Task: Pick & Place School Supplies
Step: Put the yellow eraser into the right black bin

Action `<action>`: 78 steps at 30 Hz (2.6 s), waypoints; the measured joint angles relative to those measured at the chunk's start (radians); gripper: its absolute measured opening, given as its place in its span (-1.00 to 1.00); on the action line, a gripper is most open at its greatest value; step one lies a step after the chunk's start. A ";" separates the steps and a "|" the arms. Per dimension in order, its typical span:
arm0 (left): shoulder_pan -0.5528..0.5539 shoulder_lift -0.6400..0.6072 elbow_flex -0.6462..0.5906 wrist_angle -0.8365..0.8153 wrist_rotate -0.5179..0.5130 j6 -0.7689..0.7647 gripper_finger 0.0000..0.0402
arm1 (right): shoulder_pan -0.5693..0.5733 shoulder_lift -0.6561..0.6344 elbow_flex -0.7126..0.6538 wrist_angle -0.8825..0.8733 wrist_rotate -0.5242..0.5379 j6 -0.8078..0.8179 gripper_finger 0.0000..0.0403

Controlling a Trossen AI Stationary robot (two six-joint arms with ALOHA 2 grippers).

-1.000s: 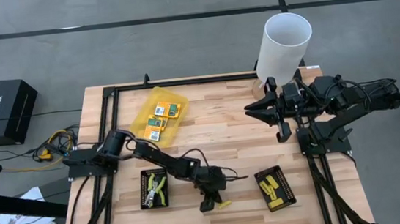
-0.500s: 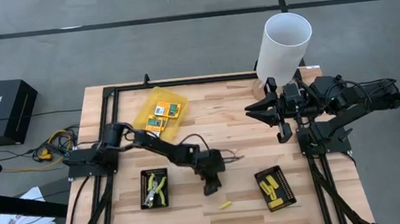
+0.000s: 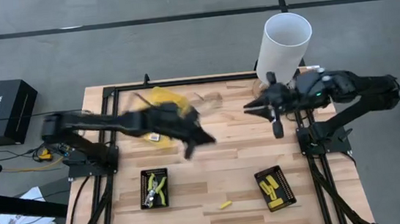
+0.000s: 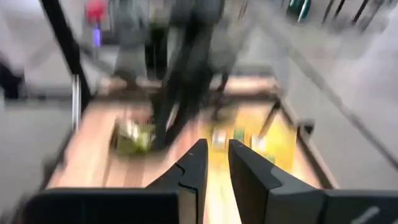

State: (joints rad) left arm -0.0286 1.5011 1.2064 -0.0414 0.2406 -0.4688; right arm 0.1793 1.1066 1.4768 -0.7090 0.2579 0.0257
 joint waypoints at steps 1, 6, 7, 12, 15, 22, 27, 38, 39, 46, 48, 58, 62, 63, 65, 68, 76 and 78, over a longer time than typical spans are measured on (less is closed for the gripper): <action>0.011 -0.055 0.001 -0.015 -0.037 0.013 -0.86 | 0.001 0.026 0.036 -0.069 -0.008 0.001 -0.72; 0.060 -0.317 -0.001 -0.132 -0.195 0.049 -0.71 | 0.025 0.134 0.100 -0.302 -0.135 0.091 -0.72; 0.066 -0.365 0.000 -0.136 -0.230 0.058 -0.67 | 0.029 0.163 0.100 -0.319 -0.174 0.104 -0.72; 0.060 -0.554 0.000 -0.232 -0.376 0.094 -0.49 | 0.059 0.320 0.098 -0.372 -0.311 0.079 -0.61; 0.050 -0.630 0.000 -0.309 -0.427 0.091 -0.41 | 0.080 0.432 0.098 -0.371 -0.338 0.027 -0.44; 0.020 -0.678 0.000 -0.480 -0.443 0.045 -0.36 | 0.120 0.669 0.098 -0.303 -0.388 -0.078 0.03; 0.007 -0.655 0.000 -0.589 -0.443 0.045 -0.38 | 0.143 0.801 0.098 -0.204 -0.478 -0.082 0.16; 0.007 -0.637 0.001 -0.687 -0.441 0.052 -0.37 | 0.205 0.932 0.098 -0.083 -0.510 0.020 0.02; 0.007 -0.638 0.001 -0.685 -0.441 0.052 -0.37 | 0.209 0.945 0.099 -0.068 -0.521 0.029 0.01; 0.007 -0.637 0.002 -0.685 -0.441 0.054 -0.37 | 0.238 0.990 0.099 -0.047 -0.527 0.049 0.03; 0.007 -0.635 0.002 -0.687 -0.441 0.053 -0.37 | 0.244 0.995 0.097 -0.042 -0.526 0.054 0.03; 0.007 -0.635 0.002 -0.686 -0.441 0.053 -0.37 | 0.237 0.993 0.011 0.087 -0.525 0.124 -0.02; 0.007 -0.635 0.001 -0.686 -0.441 0.053 -0.37 | 0.228 0.993 -0.021 0.123 -0.523 0.133 -0.03; 0.007 -0.635 0.001 -0.686 -0.441 0.053 -0.37 | 0.226 0.993 -0.025 0.124 -0.524 0.136 -0.03; 0.007 -0.635 0.002 -0.686 -0.441 0.048 -0.37 | 0.225 0.993 -0.035 0.133 -0.523 0.136 -0.03; 0.007 -0.635 0.002 -0.686 -0.441 0.045 -0.37 | 0.223 0.993 -0.048 0.156 -0.523 0.136 -0.03; 0.007 -0.629 0.002 -0.685 -0.439 0.042 -0.37 | 0.215 0.989 -0.091 0.231 -0.530 0.158 -0.11; 0.007 -0.627 0.002 -0.687 -0.425 0.041 -0.37 | 0.214 0.989 -0.091 0.230 -0.528 0.158 -0.15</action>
State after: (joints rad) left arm -0.0212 0.8742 1.2079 -0.7282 -0.1847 -0.4273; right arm 0.3932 2.0954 1.3857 -0.4786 -0.2698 0.1837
